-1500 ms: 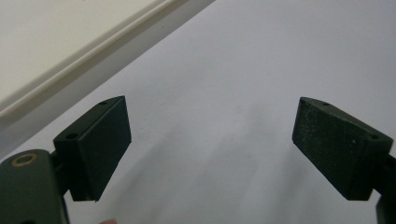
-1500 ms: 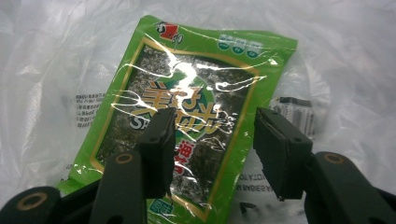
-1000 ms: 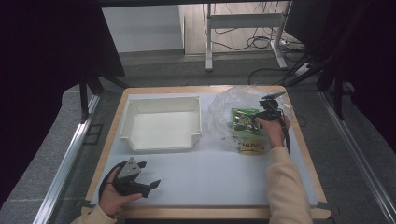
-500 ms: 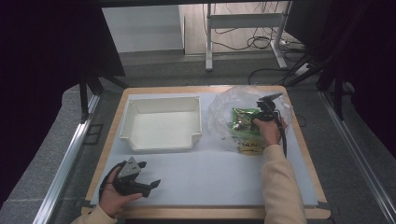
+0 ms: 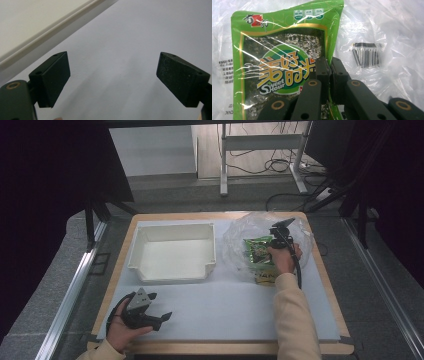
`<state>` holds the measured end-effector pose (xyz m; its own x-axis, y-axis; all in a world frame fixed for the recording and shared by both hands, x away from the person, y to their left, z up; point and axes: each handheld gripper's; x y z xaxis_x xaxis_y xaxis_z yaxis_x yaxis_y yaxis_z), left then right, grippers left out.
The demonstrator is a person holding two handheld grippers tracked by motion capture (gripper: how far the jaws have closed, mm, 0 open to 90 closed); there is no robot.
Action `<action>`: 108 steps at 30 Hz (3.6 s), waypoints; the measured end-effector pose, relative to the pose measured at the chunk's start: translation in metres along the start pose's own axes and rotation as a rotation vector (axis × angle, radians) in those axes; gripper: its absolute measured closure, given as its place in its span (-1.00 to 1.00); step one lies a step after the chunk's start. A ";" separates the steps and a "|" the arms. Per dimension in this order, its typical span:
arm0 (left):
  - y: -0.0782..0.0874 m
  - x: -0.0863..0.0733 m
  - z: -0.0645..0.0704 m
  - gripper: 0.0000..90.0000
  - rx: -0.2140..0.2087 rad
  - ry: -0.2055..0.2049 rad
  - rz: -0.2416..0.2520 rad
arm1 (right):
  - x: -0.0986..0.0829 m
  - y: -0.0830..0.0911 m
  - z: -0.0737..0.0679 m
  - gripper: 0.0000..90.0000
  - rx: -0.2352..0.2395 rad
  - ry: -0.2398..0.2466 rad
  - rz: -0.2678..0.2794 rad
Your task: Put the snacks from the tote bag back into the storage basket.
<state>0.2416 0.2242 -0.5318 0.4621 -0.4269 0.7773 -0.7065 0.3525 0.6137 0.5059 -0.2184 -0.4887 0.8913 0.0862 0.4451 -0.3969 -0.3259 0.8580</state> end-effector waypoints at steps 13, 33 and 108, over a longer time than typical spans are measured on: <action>0.003 -0.001 -0.002 -0.73 -0.002 0.002 0.017 | -0.003 0.003 0.003 0.97 0.039 -0.011 0.051; 0.003 -0.001 -0.002 -0.73 -0.001 0.006 0.017 | -0.009 0.018 0.001 0.99 0.100 0.009 0.120; 0.001 0.000 -0.003 -0.73 0.024 0.017 0.000 | -0.029 0.106 -0.003 1.00 0.414 0.081 0.520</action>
<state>0.2422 0.2271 -0.5308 0.4708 -0.4130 0.7796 -0.7193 0.3320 0.6103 0.4376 -0.2521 -0.4098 0.5808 -0.1152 0.8058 -0.6395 -0.6771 0.3642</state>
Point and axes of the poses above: each handheld gripper's, and its own axes: y roughly backward along the jaws, x roughly out of its top, z roughly to its right, and after that the axes turned 15 degrees about x, right-handed
